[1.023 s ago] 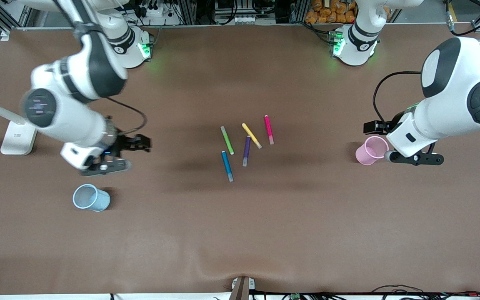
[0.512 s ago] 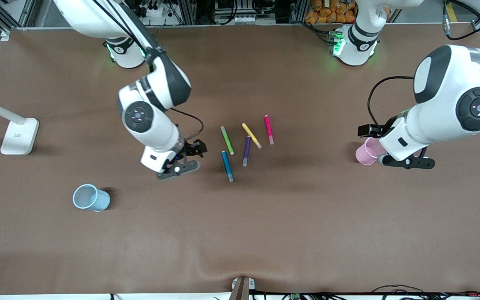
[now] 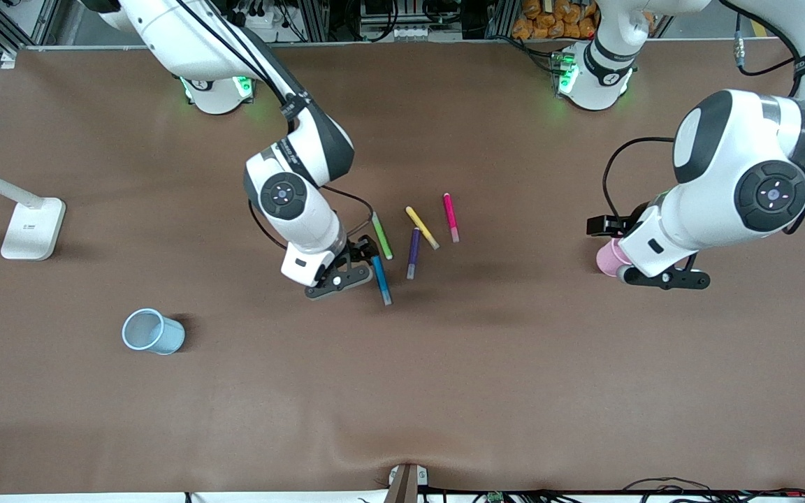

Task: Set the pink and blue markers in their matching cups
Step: 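Grasp the blue marker with the right gripper while the left gripper reaches markers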

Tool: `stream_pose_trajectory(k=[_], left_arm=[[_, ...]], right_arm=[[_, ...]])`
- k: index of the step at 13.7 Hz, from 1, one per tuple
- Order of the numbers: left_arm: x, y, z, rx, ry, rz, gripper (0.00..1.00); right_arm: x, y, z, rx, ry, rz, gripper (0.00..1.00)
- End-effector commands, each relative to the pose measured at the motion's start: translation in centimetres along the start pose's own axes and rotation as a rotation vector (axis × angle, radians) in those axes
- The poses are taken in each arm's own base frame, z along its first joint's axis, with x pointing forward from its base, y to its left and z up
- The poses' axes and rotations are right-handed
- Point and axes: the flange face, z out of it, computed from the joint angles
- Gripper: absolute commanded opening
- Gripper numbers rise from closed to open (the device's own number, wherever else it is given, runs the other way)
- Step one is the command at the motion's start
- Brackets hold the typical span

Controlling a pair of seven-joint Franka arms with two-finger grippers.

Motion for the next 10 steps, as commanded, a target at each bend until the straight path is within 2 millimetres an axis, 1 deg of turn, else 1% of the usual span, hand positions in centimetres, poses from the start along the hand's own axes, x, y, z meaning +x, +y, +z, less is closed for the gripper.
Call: stream_pose_trajectory(k=[1, 2, 3, 6, 7, 8, 9, 10], left_arm=[[-0.1, 2.0, 0.2, -0.004, 0.004, -0.037, 1.00], [0.0, 3.0, 0.6, 0.001, 0.005, -0.045, 1.00], [0.1, 3.3, 1.0, 0.003, 0.003, -0.052, 1.00], [0.4, 3.3, 2.5, 0.001, 0.014, -0.052, 1.00], [0.5, 3.4, 2.8, -0.001, 0.013, -0.053, 1.00], [0.4, 3.8, 3.1, 0.001, 0.013, -0.052, 1.00], [0.2, 4.7, 3.3, 0.003, 0.013, -0.047, 1.00], [0.2, 5.0, 3.4, 0.005, 0.015, -0.063, 1.00]], right_arm=[[0.0, -1.9, 3.1, -0.027, 0.033, -0.037, 1.00], [0.0, -2.2, 4.1, -0.024, 0.049, -0.043, 1.00], [0.1, -2.2, 4.5, -0.021, 0.064, -0.043, 1.00], [0.2, -2.1, 4.8, -0.024, 0.063, -0.046, 1.00], [0.0, -2.2, 5.4, -0.033, 0.057, -0.056, 1.00], [-0.1, -2.1, 5.8, -0.045, 0.055, -0.070, 1.00], [-0.1, -2.0, 6.5, -0.048, 0.049, -0.067, 1.00], [-0.1, -1.9, 7.0, -0.048, 0.050, -0.058, 1.00]])
